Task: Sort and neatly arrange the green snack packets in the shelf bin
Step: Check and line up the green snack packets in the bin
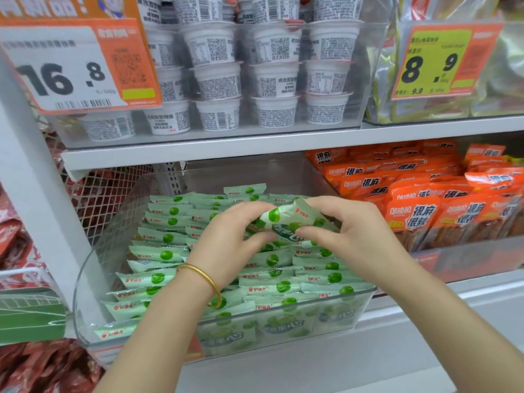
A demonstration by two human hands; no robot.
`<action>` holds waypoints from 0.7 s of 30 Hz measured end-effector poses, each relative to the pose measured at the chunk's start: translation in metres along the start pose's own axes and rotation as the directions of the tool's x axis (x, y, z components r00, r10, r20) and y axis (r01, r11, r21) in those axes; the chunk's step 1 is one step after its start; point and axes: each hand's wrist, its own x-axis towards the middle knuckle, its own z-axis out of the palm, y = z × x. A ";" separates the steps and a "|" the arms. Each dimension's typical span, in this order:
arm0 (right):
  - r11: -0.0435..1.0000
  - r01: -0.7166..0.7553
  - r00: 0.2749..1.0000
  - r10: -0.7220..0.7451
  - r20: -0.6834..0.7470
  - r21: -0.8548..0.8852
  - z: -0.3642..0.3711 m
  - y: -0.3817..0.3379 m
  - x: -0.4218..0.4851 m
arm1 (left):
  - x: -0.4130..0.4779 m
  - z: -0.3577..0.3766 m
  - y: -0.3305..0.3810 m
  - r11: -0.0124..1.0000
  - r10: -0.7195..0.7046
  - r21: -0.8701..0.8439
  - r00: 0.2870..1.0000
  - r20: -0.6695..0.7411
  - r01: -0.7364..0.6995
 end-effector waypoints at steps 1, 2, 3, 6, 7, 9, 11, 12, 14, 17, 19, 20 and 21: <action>1.000 -0.005 0.998 0.004 -0.067 -0.018 0.001 0.001 0.000 | 0.001 0.000 -0.002 0.999 -0.021 0.048 1.000 -0.012 0.021; 0.999 -0.002 0.988 -0.005 -0.154 -0.047 0.003 0.001 0.001 | 0.003 0.001 -0.004 0.993 -0.046 0.105 0.999 -0.028 0.049; 0.996 0.013 0.971 -0.034 -0.238 -0.091 0.004 0.001 0.003 | 0.006 0.000 -0.007 0.984 -0.071 0.162 0.996 -0.045 0.077; 0.965 0.051 0.904 -0.154 -0.399 -0.257 0.008 -0.001 0.015 | 0.013 0.001 -0.015 0.936 -0.182 0.304 0.983 -0.023 0.180; 0.942 0.046 0.893 -0.188 -0.410 -0.331 0.011 0.000 0.022 | 0.015 0.003 -0.018 0.918 -0.218 0.340 0.976 0.006 0.204; 0.876 0.023 0.892 -0.236 -0.386 -0.482 0.016 0.002 0.038 | 0.020 0.008 -0.021 0.890 -0.272 0.400 0.959 0.077 0.220; 0.800 -0.044 0.908 -0.218 -0.357 -0.598 0.023 0.006 0.055 | 0.024 0.013 -0.024 0.872 -0.293 0.445 0.946 0.138 0.205; 0.760 -0.077 0.927 -0.183 -0.328 -0.645 0.025 0.006 0.063 | 0.026 0.015 -0.025 0.866 -0.300 0.459 0.940 0.161 0.198; 0.679 -0.108 0.952 -0.140 -0.274 -0.726 0.032 0.009 0.078 | 0.030 0.018 -0.027 0.863 -0.306 0.468 0.934 0.186 0.190; 0.561 -0.072 0.980 -0.112 -0.161 -0.825 0.035 0.010 0.092 | 0.033 0.019 -0.028 0.876 -0.307 0.441 0.932 0.194 0.197; 0.547 -0.057 0.998 0.017 -0.057 -0.835 0.039 0.013 0.101 | 0.033 0.019 -0.029 0.882 -0.311 0.426 0.929 0.200 0.204; 0.552 -0.076 0.994 0.103 -0.022 -0.830 0.041 0.014 0.104 | 0.033 0.020 -0.029 0.884 -0.313 0.421 0.927 0.206 0.205; 0.558 -0.086 0.988 0.153 0.001 -0.825 0.044 0.016 0.106 | 0.034 0.020 -0.029 0.886 -0.315 0.416 0.925 0.212 0.206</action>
